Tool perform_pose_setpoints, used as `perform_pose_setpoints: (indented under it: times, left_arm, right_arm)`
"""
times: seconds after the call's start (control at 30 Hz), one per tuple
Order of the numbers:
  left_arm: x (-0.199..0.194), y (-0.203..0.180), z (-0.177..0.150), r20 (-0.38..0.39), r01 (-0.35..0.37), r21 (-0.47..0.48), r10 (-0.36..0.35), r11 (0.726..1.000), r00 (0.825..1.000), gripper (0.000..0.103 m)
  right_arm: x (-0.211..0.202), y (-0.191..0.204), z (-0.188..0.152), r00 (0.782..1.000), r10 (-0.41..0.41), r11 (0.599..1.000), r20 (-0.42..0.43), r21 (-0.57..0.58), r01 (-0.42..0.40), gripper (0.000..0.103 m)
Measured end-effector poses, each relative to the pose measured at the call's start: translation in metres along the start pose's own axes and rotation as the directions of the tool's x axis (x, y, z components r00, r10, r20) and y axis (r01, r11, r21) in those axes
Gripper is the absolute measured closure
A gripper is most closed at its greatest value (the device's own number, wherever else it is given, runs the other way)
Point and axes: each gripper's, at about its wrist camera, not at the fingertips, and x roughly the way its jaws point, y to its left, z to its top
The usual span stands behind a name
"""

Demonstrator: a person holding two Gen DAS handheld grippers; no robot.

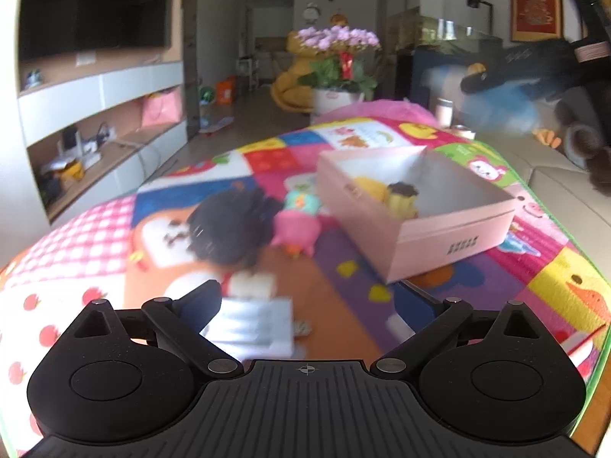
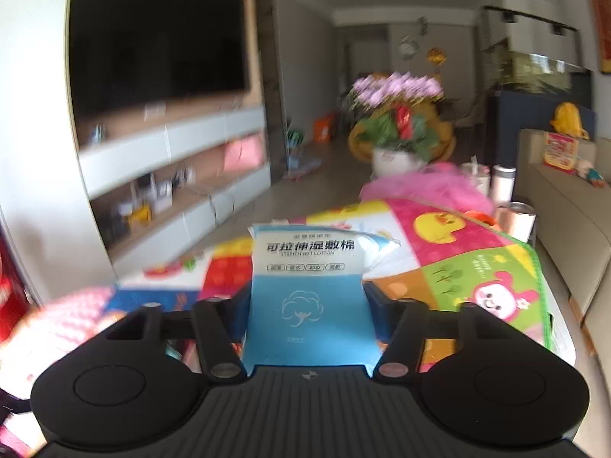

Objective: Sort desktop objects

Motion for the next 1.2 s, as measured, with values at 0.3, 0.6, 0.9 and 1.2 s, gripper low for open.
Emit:
perform_pose_setpoints:
  times: [0.3, 0.6, 0.9, 1.2]
  left_arm:
    - [0.000, 0.036, -0.034, -0.065, -0.052, -0.101, 0.046, 0.994, 0.997, 0.003]
    - [0.005, 0.047, -0.049, -0.057, -0.086, -0.163, 0.078, 0.983, 0.995, 0.002]
    - [0.004, 0.055, -0.053, -0.044, -0.059, -0.237, 0.050, 0.970, 0.998, 0.002]
    - [-0.001, 0.058, -0.055, -0.017, -0.077, -0.269, 0.076, 0.960, 0.997, 0.002]
  right_arm:
    - [-0.001, 0.008, -0.030, 0.997, -0.075, 0.997, -0.035, -0.024, 0.075, 0.023]
    - [-0.004, 0.047, -0.035, 0.995, -0.021, 0.993, -0.102, -0.119, 0.009, 0.020]
    - [0.069, 0.159, -0.037, 0.952, 0.131, 0.951, -0.277, -0.237, -0.200, 0.030]
    - [0.150, 0.229, -0.069, 0.927, -0.035, 0.871, -0.373, -0.467, -0.154, 0.028]
